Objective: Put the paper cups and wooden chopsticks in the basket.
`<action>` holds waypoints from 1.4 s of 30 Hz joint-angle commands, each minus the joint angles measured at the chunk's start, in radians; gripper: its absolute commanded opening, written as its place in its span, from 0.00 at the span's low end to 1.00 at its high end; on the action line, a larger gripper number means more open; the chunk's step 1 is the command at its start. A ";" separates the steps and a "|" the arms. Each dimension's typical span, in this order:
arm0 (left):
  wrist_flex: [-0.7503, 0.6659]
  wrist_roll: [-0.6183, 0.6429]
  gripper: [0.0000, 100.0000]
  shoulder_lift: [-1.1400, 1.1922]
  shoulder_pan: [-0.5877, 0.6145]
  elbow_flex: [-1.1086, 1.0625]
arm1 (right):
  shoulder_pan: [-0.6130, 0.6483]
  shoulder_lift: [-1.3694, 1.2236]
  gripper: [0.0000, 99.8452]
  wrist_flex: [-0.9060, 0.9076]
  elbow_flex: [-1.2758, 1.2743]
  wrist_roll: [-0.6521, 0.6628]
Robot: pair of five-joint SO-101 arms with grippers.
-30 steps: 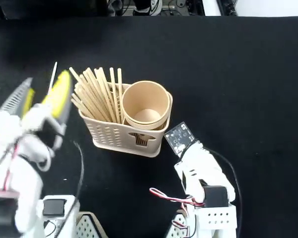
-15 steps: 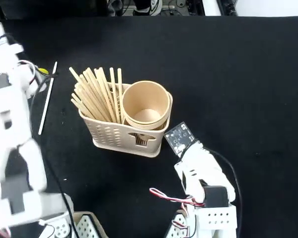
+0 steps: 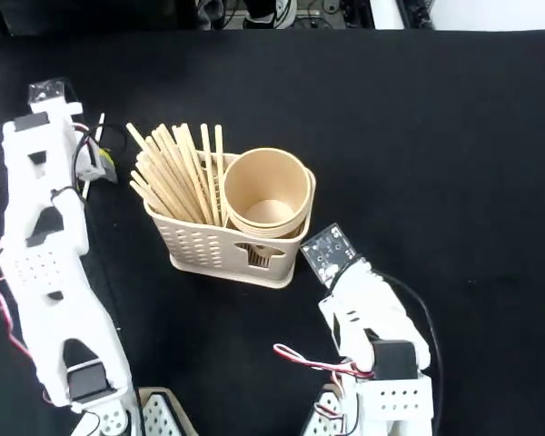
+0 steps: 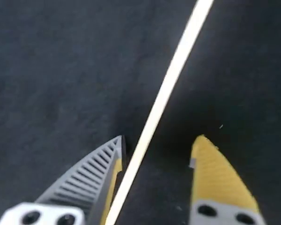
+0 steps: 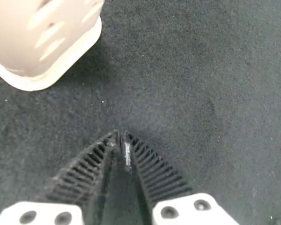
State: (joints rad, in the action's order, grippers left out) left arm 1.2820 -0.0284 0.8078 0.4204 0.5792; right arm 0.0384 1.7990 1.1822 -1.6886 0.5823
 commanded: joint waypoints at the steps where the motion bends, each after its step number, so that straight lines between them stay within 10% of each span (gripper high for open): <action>1: 0.140 -0.009 0.13 0.169 0.019 0.331 | -0.009 0.068 0.01 0.002 0.002 0.006; 12: 0.486 0.018 0.03 0.316 0.044 0.848 | -0.009 0.068 0.01 0.003 0.002 0.006; 23: 0.471 0.127 0.03 -0.508 -0.035 -0.030 | -0.009 0.068 0.01 0.000 0.002 0.006; 42: -0.629 0.133 0.03 -2.124 -0.306 -1.291 | -0.009 0.068 0.01 0.002 0.002 0.006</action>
State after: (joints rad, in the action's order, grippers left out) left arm 0.9214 0.0944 -0.9889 0.1841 -0.5639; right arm 0.0384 1.7990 1.1822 -1.6886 0.5823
